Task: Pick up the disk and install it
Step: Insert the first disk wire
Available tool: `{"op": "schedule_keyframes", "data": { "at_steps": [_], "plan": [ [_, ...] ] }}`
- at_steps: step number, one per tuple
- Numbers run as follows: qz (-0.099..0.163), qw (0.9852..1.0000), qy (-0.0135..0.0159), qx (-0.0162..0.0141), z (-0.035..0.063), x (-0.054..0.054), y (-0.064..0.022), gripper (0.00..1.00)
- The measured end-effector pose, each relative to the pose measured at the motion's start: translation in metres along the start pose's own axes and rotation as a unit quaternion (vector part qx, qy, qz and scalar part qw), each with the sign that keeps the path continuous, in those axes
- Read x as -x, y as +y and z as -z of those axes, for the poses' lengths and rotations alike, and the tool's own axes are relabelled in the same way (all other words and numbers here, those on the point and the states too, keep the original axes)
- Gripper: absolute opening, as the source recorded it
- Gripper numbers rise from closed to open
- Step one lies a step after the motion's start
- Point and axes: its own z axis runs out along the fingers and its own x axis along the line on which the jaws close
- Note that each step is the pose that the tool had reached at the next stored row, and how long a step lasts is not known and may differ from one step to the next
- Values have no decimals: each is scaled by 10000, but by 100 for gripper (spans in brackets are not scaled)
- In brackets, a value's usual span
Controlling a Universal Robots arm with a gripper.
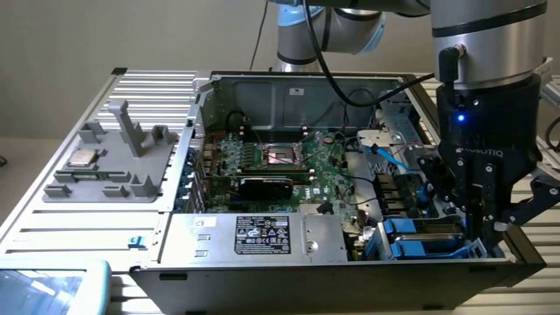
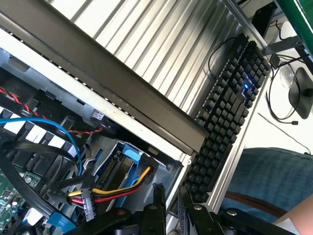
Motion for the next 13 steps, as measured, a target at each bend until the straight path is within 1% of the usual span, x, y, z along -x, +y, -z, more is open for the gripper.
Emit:
{"op": "schedule_keyframes", "data": {
  "at_steps": [2,3,4,6,8,9,11,12,13],
  "plan": [
    [6,10000,-1,6,0,0,-2,24],
    [5,10000,4,10,0,2,-4,24],
    [-7,10000,39,30,-1,4,-7,24],
    [-58,9997,189,112,-1,4,-22,24],
    [-107,9992,338,196,-3,6,-39,24],
    [-127,9989,396,232,-4,10,-46,24],
    [-159,9982,495,293,-9,22,-62,24],
    [-178,9978,550,323,-12,30,-71,24],
    [-198,9973,614,359,-14,36,-78,24]
  ]
}}
